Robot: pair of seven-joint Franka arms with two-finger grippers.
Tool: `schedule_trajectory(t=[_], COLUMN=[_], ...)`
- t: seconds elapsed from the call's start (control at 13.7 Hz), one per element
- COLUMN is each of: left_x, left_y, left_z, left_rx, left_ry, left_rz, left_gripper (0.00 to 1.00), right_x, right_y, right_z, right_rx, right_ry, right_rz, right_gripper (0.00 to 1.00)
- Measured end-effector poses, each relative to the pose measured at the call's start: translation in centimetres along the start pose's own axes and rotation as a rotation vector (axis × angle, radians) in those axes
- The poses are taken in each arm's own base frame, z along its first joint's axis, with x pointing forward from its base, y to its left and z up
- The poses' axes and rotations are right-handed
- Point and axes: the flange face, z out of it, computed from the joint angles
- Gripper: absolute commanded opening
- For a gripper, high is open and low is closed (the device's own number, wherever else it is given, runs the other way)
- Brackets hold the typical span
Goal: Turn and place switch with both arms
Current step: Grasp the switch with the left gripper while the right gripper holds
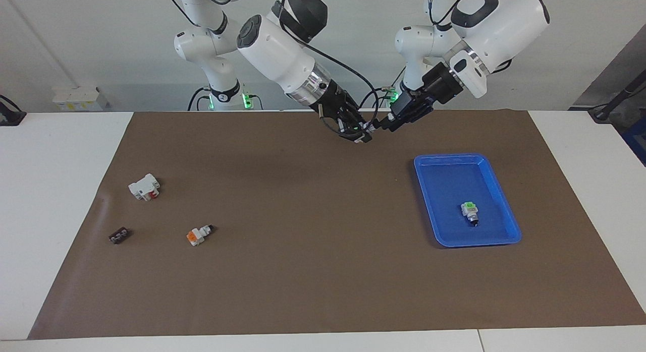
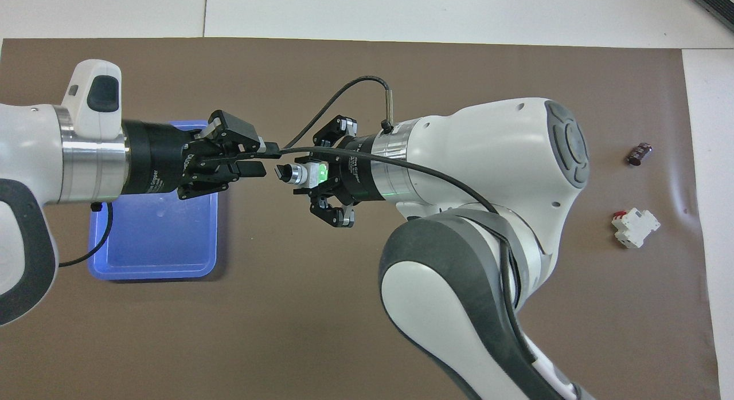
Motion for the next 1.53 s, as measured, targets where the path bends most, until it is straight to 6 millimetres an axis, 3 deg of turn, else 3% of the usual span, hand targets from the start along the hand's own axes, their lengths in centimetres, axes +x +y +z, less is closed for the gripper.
schedule_trajectory(t=[0.8, 1.31, 1.53], left_x=[-1.4, -1.5, -1.5], left_y=[0.3, 0.3, 0.3], left_z=[1.1, 1.2, 1.2], left_rx=[0.003, 0.003, 0.003], left_ry=[-0.006, -0.005, -0.006], left_rz=[0.015, 0.024, 0.13], left_gripper=[0.0, 0.0, 0.0], right_x=[0.1, 0.2, 0.2], right_y=[-0.1, -0.1, -0.1], right_z=[-0.1, -0.1, -0.1], right_rx=[-0.001, -0.003, -0.005], right_ry=[0.002, 0.004, 0.005], right_rz=[0.001, 0.001, 0.0], right_gripper=[0.0, 0.0, 0.0])
